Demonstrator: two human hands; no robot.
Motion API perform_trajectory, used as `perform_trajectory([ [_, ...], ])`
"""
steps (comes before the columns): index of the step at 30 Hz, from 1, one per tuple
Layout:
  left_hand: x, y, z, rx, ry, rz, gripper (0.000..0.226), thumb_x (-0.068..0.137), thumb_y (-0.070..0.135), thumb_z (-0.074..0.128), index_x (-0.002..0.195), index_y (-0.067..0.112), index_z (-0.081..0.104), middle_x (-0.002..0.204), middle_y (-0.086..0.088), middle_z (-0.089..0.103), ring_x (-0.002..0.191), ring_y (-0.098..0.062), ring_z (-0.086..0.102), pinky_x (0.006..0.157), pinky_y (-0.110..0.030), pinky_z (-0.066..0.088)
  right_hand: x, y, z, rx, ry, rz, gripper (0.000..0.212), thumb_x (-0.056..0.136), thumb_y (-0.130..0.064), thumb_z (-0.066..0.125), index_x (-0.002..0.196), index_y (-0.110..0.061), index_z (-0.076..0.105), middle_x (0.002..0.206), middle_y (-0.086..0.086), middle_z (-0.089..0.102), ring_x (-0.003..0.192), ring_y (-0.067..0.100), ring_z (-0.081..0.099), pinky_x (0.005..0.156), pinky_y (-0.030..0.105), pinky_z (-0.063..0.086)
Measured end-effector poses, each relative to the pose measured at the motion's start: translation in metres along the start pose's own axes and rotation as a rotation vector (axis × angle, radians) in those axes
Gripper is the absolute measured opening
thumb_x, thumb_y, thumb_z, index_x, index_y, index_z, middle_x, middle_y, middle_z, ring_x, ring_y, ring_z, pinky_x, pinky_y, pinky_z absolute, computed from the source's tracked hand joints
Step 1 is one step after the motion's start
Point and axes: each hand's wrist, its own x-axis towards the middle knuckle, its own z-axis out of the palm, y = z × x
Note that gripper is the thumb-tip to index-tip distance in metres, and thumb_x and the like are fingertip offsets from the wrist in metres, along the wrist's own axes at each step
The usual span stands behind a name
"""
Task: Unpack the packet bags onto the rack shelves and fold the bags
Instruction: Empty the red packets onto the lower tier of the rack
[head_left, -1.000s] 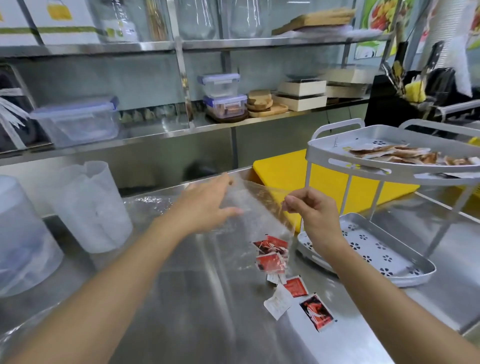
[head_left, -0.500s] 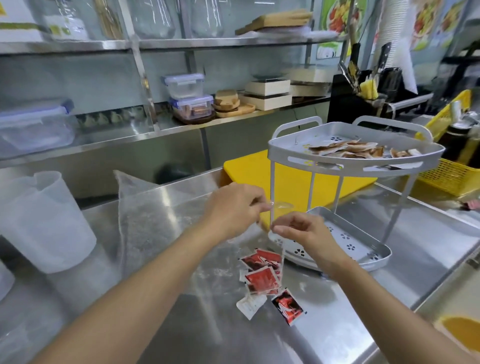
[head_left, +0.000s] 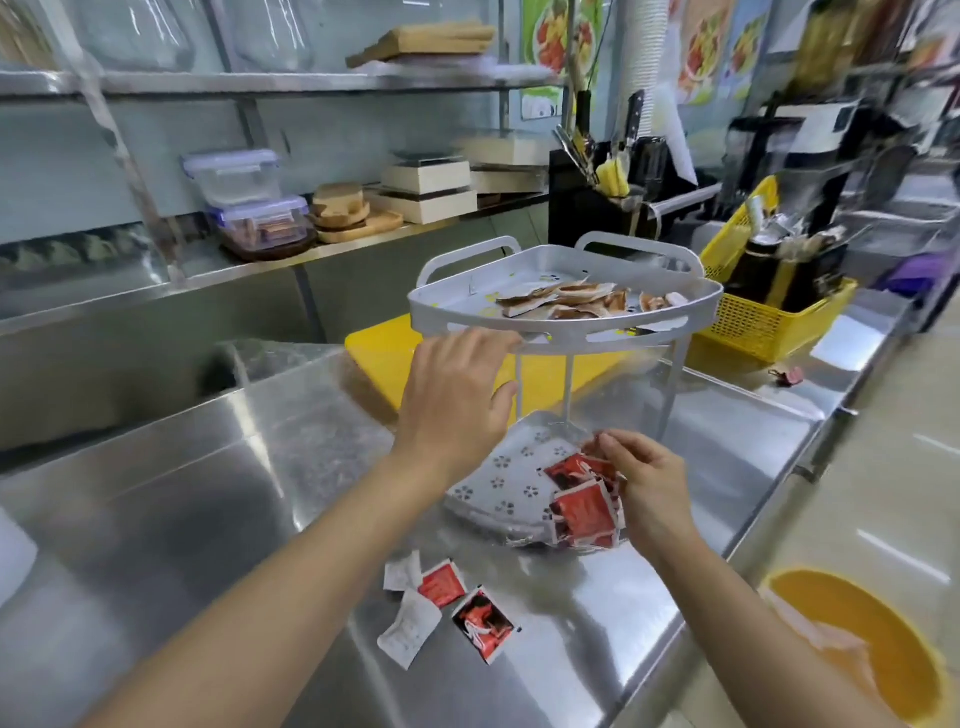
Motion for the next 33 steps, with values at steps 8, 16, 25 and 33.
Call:
perform_trajectory([
  [8, -0.004, 0.010, 0.058, -0.002, -0.209, -0.096, 0.009, 0.080, 0.006, 0.059, 0.083, 0.010, 0.067, 0.072, -0.008, 0.068, 0.070, -0.031, 0.063, 0.066, -0.035, 0.039, 0.036, 0.003, -0.030, -0.038, 0.272, -0.141, 0.021, 0.083, -0.007, 0.063, 0.071, -0.023, 0.069, 0.065, -0.006, 0.071, 0.067, 0.015, 0.067, 0.074, 0.039, 0.053],
  [16, -0.024, 0.008, 0.102, 0.025, -0.608, -0.325, 0.061, 0.087, 0.025, 0.056, 0.140, 0.019, 0.027, 0.137, -0.009, 0.043, 0.121, -0.030, 0.045, 0.094, -0.040, 0.037, 0.061, 0.036, -0.035, -0.341, 0.000, -0.080, 0.022, 0.083, -0.009, 0.063, 0.068, -0.024, 0.069, 0.066, -0.009, 0.067, 0.059, -0.001, 0.060, 0.055, 0.007, 0.044],
  [25, -0.001, 0.059, 0.115, 0.079, -0.385, 0.533, 0.048, 0.070, 0.003, 0.054, 0.115, 0.023, 0.058, 0.123, -0.006, 0.062, 0.120, -0.026, 0.052, 0.098, -0.038, 0.041, 0.073, 0.033, -0.039, -0.821, -0.381, -0.116, 0.019, 0.084, -0.007, 0.058, 0.099, -0.017, 0.065, 0.085, -0.011, 0.059, 0.073, 0.006, 0.054, 0.064, 0.014, 0.043],
  [33, 0.027, 0.057, 0.123, 0.460, -0.524, 0.496, 0.023, 0.064, 0.013, 0.060, 0.076, 0.031, 0.070, 0.079, 0.007, 0.069, 0.085, -0.017, 0.065, 0.096, -0.041, 0.045, 0.080, 0.043, -0.056, -0.416, -0.334, -0.062, 0.027, 0.080, -0.006, 0.065, 0.073, -0.031, 0.072, 0.081, 0.000, 0.074, 0.079, 0.017, 0.065, 0.084, 0.044, 0.052],
])
